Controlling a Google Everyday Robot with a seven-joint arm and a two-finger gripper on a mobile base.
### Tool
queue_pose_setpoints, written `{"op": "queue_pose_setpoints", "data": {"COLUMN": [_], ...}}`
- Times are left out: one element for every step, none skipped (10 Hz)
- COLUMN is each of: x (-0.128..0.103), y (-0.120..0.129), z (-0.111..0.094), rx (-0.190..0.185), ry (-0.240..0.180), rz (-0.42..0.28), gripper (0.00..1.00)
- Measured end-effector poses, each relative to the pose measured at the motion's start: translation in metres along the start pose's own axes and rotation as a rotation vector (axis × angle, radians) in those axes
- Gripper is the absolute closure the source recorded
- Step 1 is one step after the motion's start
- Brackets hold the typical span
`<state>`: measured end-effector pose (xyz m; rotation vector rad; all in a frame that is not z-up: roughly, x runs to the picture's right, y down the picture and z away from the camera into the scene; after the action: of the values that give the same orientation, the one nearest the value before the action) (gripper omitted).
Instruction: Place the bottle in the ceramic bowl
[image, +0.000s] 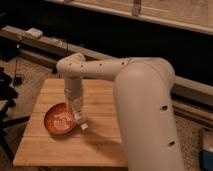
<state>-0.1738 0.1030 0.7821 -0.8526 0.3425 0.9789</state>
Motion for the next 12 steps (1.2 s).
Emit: {"op": "queue_pose_setpoints", "data": {"x": [-0.007, -0.01, -0.014, -0.018, -0.021, -0.022, -0.021, -0.021, -0.022, -0.025, -0.029, -0.028], "y": [0.013, 0.017, 0.024, 0.038, 0.052, 0.059, 0.061, 0.057, 0.051, 0.039, 0.025, 0.01], "z": [0.007, 0.011, 0.015, 0.018, 0.022, 0.027, 0.035, 0.043, 0.049, 0.057, 0.066, 0.074], "rx": [-0.009, -0.012, -0.012, -0.012, -0.011, -0.008, -0.007, -0.004, -0.005, -0.006, -0.006, -0.005], "ry": [0.009, 0.014, 0.021, 0.023, 0.029, 0.032, 0.033, 0.034, 0.027, 0.024, 0.017, 0.017], "rz": [-0.041, -0.061, -0.091, -0.128, -0.164, -0.179, -0.193, -0.201, -0.204, -0.206, -0.206, -0.202], "gripper": [1.0, 1.0, 1.0, 1.0, 1.0, 1.0, 1.0, 0.95, 0.89, 0.79, 0.69, 0.57]}}
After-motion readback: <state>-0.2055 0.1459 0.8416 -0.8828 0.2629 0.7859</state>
